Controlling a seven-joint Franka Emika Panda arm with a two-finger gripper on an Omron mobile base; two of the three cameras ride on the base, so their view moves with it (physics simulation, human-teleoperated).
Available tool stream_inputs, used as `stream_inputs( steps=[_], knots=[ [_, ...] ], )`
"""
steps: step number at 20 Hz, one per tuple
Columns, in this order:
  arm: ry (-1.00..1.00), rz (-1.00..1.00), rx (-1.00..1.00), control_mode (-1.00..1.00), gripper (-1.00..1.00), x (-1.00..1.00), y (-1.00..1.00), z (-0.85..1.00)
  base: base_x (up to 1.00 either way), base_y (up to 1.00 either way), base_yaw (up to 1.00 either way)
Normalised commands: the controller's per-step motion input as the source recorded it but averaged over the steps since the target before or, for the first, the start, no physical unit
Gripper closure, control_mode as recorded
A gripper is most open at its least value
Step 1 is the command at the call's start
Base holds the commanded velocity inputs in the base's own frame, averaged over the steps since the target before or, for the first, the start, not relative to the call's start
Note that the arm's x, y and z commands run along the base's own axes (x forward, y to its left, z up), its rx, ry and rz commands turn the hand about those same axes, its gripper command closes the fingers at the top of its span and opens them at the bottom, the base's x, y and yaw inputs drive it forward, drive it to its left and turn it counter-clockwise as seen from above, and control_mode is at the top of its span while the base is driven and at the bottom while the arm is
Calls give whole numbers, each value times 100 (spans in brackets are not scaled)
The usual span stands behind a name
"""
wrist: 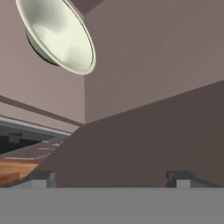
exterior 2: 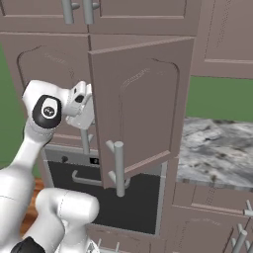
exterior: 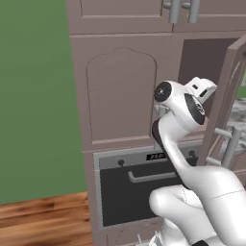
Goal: Move the bowls from the cabinet to the plates on the dining table.
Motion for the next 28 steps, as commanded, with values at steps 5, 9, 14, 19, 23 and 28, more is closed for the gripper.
stream_inputs(
  steps=[5,9,14,19,23,28],
  knots=[
    [0,0,0,-100,-100,-60,-17,0,0,0,0],
    [-4,0,-1,-100,-100,-89,-18,0,0,0,0],
    [-6,0,-2,-100,-100,-69,-41,0,0,0,0],
    [-10,0,-8,-100,-100,-18,-93,1,0,0,0],
    [-11,0,-6,-100,-100,-9,-100,0,0,0,0],
    [-10,0,-5,-100,-100,-1,-99,0,0,0,0]
  ],
)
